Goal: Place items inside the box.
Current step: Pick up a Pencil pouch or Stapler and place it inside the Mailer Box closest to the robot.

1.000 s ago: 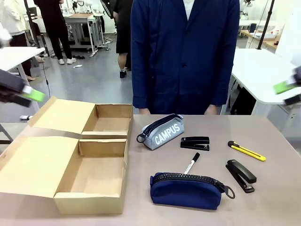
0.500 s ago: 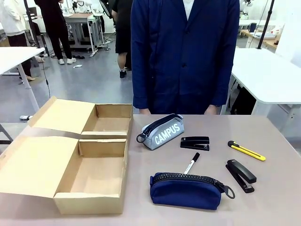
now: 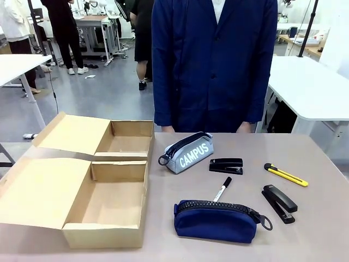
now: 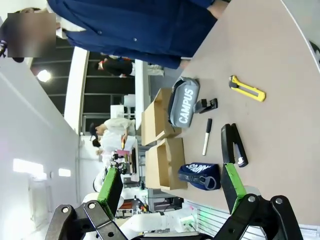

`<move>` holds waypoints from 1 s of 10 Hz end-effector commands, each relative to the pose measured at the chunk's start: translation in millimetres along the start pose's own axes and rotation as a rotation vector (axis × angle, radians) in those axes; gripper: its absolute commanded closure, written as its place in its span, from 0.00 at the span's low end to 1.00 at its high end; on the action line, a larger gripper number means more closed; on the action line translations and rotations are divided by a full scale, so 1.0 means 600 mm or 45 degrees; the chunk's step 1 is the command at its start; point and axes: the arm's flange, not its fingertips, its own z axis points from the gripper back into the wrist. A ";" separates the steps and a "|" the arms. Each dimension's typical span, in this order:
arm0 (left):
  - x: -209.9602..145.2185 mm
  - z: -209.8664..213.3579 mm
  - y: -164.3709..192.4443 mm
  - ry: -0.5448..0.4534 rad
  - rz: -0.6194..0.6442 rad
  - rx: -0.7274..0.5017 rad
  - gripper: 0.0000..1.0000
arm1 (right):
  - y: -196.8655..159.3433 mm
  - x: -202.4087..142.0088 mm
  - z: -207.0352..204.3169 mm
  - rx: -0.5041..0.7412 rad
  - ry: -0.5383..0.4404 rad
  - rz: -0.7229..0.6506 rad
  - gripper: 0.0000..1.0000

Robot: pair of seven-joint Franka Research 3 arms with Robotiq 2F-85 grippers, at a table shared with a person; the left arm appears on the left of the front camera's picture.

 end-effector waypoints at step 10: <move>0.001 0.002 -0.004 -0.001 -0.041 -0.005 0.00 | 0.129 -0.033 -0.180 -0.314 0.254 0.795 0.00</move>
